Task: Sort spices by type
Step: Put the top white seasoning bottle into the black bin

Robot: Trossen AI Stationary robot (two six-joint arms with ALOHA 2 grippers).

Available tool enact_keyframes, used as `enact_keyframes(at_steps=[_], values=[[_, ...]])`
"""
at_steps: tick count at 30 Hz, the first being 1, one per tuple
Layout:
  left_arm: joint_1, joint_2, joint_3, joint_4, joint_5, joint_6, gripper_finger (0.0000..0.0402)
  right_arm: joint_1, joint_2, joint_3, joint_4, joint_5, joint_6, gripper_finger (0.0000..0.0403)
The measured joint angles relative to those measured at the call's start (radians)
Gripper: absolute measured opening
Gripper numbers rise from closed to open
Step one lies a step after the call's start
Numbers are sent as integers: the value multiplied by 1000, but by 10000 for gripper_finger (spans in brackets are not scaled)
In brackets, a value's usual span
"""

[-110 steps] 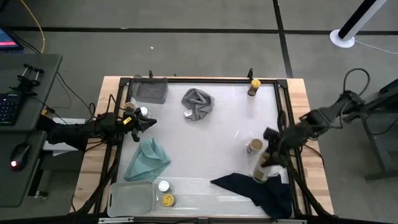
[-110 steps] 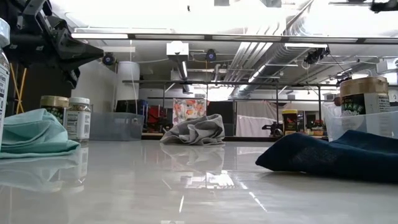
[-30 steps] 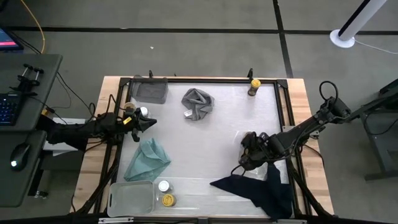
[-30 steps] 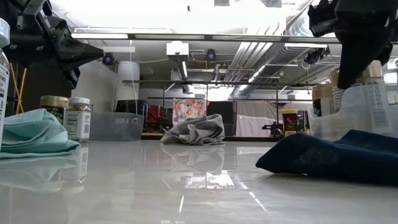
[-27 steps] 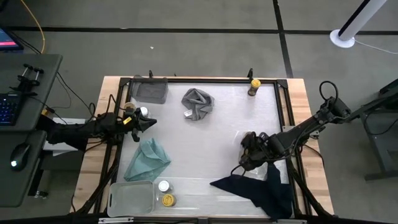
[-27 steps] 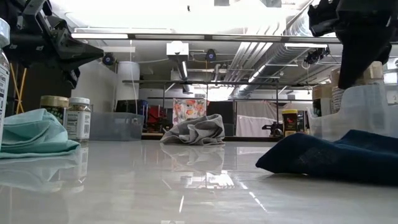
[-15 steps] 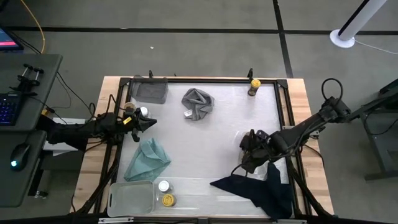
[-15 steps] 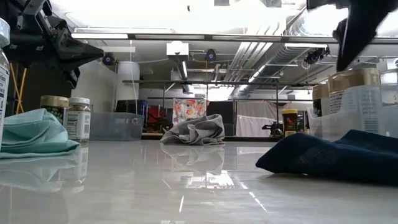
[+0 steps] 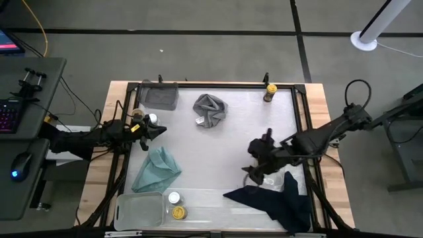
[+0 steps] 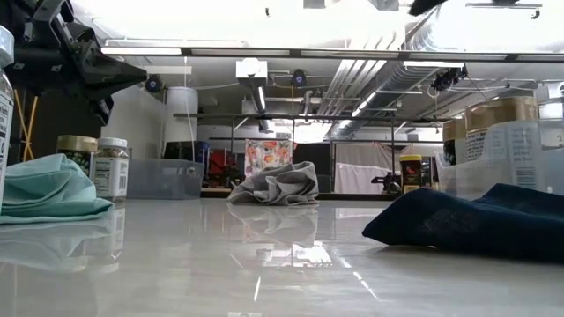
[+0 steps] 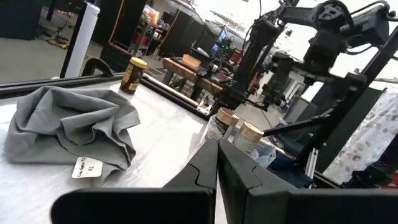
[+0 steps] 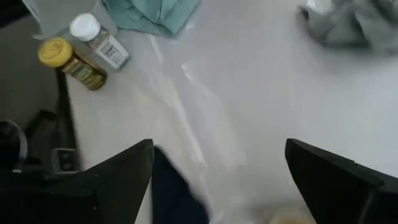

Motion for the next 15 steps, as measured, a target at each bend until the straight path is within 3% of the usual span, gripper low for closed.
enact_keyframes(at_steps=[5, 8, 12, 15], values=[[0, 0, 0, 0, 0, 0, 1, -69, 116, -2, 5, -44, -70, 284], [0, 0, 0, 0, 0, 0, 1, -106, 192, 5, 2, -116, -120, 188], [0, 0, 0, 0, 0, 0, 1, -141, 276, 25, -19, -242, -215, 30], [0, 0, 0, 0, 0, 0, 1, -146, 337, 25, -54, -316, -245, 21]])
